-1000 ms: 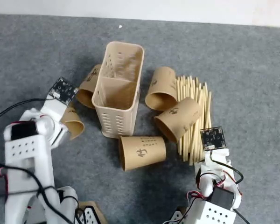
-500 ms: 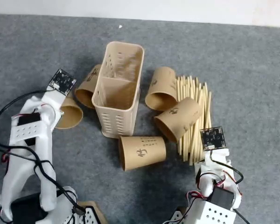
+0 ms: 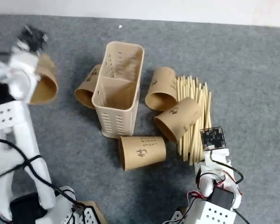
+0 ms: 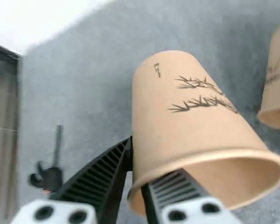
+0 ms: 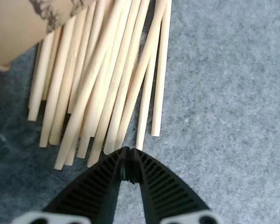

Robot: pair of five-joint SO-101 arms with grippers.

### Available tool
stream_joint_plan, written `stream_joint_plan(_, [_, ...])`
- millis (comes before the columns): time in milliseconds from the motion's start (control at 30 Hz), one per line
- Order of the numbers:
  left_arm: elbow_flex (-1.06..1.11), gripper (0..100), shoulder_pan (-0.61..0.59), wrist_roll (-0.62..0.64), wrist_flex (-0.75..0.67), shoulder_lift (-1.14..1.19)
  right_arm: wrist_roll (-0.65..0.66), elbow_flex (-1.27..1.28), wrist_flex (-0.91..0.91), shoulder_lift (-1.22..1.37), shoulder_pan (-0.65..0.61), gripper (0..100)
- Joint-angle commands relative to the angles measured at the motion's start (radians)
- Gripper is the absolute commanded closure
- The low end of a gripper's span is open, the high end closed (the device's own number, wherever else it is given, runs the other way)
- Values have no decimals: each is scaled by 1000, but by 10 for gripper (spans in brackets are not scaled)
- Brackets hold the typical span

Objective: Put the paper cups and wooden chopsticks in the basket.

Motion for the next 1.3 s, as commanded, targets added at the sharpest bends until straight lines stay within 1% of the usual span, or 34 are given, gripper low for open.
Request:
stream_joint_plan(0, [-496, 997, 104, 25, 278, -1, 9, 104, -2, -5, -4, 992])
stream_joint_plan(67, [-657, 997, 229, 25, 399, -1, 9, 104, -2, -5, -4, 992])
stream_joint_plan(133, [-742, 997, 364, 25, 485, -1, 9, 104, -2, -5, -4, 992])
stream_joint_plan(200, [-733, 996, 461, 60, 499, 7, 9, 104, -2, -5, -4, 992])
stream_joint_plan(333, [-674, 996, 538, 141, 476, 90, 9, 104, -2, -5, -4, 992])
stream_joint_plan(433, [-670, 996, 562, 161, 456, 185, 9, 104, -2, -5, -4, 992])
stream_joint_plan(600, [-722, 996, 564, 187, 405, 328, 9, 104, -2, -5, -4, 992])
stream_joint_plan(767, [-742, 996, 579, 193, 425, 440, 9, 104, -2, -5, -4, 992])
stream_joint_plan(933, [-742, 988, 639, 193, 466, 450, 9, 104, -2, -5, -4, 992])
stream_joint_plan(1000, [-742, 934, 647, 195, 456, 456, 9, 104, -2, -5, -4, 992])
stream_joint_plan(1100, [-739, 793, 634, 195, 413, 460, 9, 104, -2, -5, -4, 992])
stream_joint_plan(1167, [-737, 723, 619, 193, 402, 461, 9, 104, -2, -5, -4, 992])
stream_joint_plan(1200, [-737, 709, 615, 193, 394, 461, 9, 104, -2, -5, -4, 992])
stream_joint_plan(1267, [-742, 718, 598, 195, 377, 458, 9, 104, -2, -5, -4, 992])
